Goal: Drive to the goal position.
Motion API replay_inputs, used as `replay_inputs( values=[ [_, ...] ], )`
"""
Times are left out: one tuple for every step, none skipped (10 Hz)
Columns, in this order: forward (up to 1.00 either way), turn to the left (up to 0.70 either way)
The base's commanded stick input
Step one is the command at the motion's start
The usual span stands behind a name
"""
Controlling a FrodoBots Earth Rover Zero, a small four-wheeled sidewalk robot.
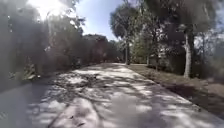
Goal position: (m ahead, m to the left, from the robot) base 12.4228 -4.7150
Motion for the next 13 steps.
replay_inputs(
  values=[
    [0.85, 0.00],
    [0.85, 0.00],
    [0.85, 0.00],
    [0.85, 0.00],
    [0.85, 0.00],
    [0.85, 0.00],
    [0.85, 0.00],
    [0.85, 0.00],
    [0.85, 0.00],
    [0.85, 0.00],
    [0.85, 0.00],
    [0.85, 0.00],
    [0.85, 0.00]
  ],
)
